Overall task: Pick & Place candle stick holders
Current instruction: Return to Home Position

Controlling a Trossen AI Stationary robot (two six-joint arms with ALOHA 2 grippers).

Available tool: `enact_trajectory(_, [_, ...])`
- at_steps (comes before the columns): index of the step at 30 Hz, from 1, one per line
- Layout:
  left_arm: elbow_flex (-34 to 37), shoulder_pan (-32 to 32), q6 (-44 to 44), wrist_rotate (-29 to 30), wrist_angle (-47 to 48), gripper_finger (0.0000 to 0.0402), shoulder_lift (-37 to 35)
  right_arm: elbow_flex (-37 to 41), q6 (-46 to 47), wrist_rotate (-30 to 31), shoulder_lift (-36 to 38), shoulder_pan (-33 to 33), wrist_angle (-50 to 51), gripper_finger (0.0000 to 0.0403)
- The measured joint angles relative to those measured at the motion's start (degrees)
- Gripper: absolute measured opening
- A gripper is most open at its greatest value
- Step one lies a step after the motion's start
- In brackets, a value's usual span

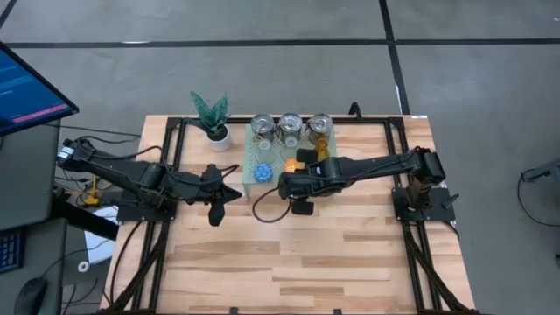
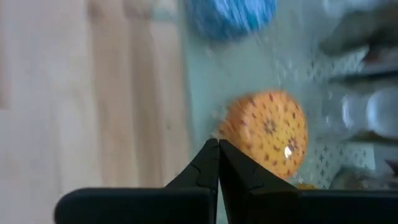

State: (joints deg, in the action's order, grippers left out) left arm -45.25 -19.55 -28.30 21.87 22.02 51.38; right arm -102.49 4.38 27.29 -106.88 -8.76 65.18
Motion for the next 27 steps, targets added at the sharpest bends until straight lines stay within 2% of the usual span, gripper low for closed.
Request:
enact_trajectory(5, [0.0,0.0,2.18,4.57,-0.21,0.0008,-0.06,-7.7,0.13,1.8,1.5,-2.85,-1.07,0.0])
enact_trajectory(9, [-0.79,0.05,2.89,4.49,-0.43,0.0007,-3.01,-12.66,-1.56,4.55,6.68,-3.78,-2.75,0.0])
enact_trajectory(12, [-2.81,0.91,7.6,3.79,-0.64,0.0007,-8.35,-12.86,-3.17,3.6,12.59,-3.39,-5.11,0.0])
enact_trajectory(16, [-4.55,3.32,14.93,-1.05,-0.53,0.0007,-18.22,-12.33,-4.39,2.99,21.35,-2.69,-5.56,0.0])
enact_trajectory(19, [-4.63,5.25,16.84,-3.59,1.15,0.0006,-27.16,-8.68,-4.26,3.02,28.23,-2.0,-6.03,0.0])
enact_trajectory(22, [-4.61,5.91,15.13,-4.37,5.28,0.0006,-35.83,-1.77,-3.19,2.97,35.13,-1.23,-8.09,0.0])
enact_trajectory(27, [-3.93,5.83,11.11,-5.89,13.16,0.0006,-46.88,17.06,-1.81,2.77,47.97,0.13,-19.78,0.0])
